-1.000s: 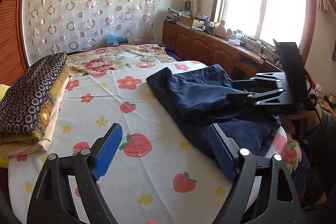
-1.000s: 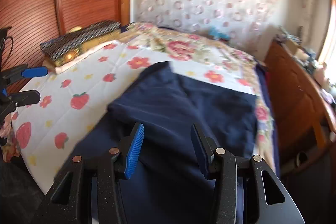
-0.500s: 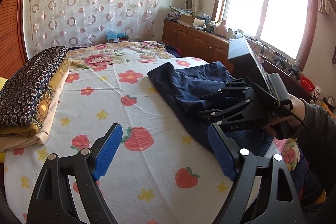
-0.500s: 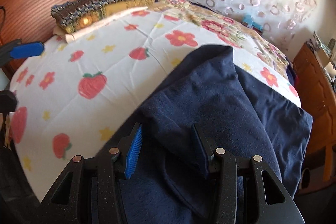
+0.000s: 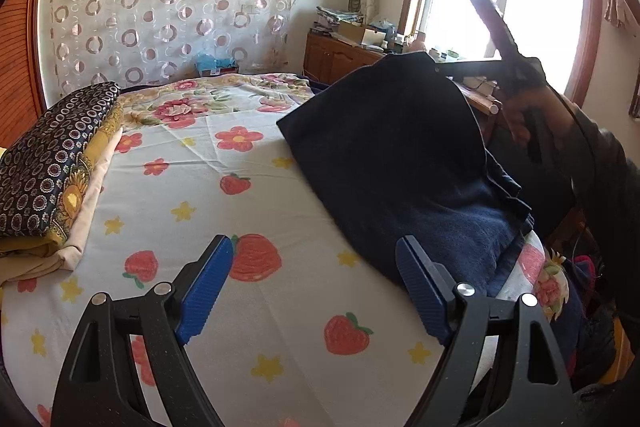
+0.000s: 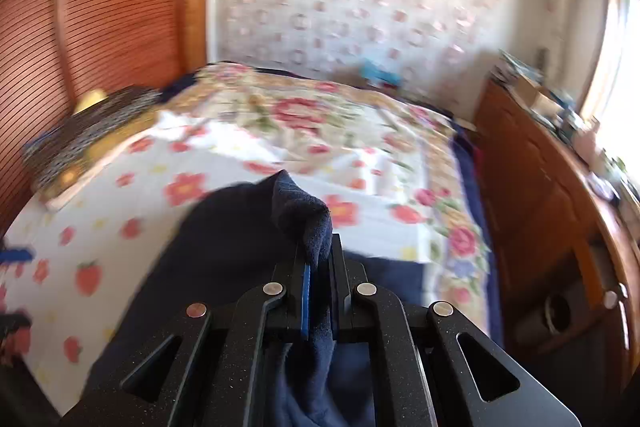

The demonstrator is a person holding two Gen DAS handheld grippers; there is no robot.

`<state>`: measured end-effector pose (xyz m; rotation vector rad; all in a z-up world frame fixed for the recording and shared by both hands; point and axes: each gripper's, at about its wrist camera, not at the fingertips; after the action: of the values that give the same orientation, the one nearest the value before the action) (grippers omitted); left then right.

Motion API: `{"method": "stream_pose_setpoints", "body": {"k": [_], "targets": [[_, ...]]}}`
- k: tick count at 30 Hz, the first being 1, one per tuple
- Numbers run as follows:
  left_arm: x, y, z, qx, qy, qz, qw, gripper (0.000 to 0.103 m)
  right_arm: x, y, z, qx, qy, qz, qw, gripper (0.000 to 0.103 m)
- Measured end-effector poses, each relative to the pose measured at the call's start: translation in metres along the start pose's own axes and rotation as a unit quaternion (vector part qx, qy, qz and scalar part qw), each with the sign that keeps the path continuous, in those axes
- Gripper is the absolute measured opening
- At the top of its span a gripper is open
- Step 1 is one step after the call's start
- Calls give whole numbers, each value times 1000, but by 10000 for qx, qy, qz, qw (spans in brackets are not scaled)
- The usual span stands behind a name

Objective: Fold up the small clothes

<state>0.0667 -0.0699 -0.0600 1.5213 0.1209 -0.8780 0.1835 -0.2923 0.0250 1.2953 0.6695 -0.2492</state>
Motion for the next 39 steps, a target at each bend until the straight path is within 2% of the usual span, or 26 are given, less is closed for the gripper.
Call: {"method": "stream_pose_setpoints", "body": {"k": [4, 6, 9, 13, 16, 20, 27, 34, 39], "targets": [[4, -2, 6, 69, -40, -55, 10000, 84, 32, 7, 26, 166, -521, -353, 9979, 7], [8, -3, 7, 62, -53, -103, 9999, 84, 49, 8, 38, 464, -670, -528, 9953, 7], [10, -5, 9, 69, -79, -143, 9998, 84, 64, 6, 46, 670, -969, -732, 9903, 23], [12, -4, 14, 106, -102, -150, 9998, 84, 53, -5, 33, 483, -936, -687, 9921, 26], [12, -3, 19, 165, -113, -157, 9997, 84, 28, -24, 17, 416, -639, -512, 9958, 26], [14, -3, 26, 232, -133, -179, 9995, 84, -13, -70, 12, 283, -404, -346, 9982, 27], [21, 0, 38, 350, -149, -274, 9989, 84, -51, -145, 21, 466, -204, -511, 9974, 27], [30, 1, 51, 468, -186, -355, 9981, 84, -75, -171, 28, 561, -378, -607, 9959, 27], [37, -1, 59, 512, -252, -447, 9974, 84, -85, -175, 25, 711, -257, -687, 9948, 27]]}}
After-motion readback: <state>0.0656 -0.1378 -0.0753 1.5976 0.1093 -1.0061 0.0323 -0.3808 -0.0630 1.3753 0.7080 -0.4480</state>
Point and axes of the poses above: each gripper's, at about its wrist camera, not at the fingertips, and x roughly the way its jaws point, z to its right, y to its top, and after that the axes turned 4 degrees about x, right-handed
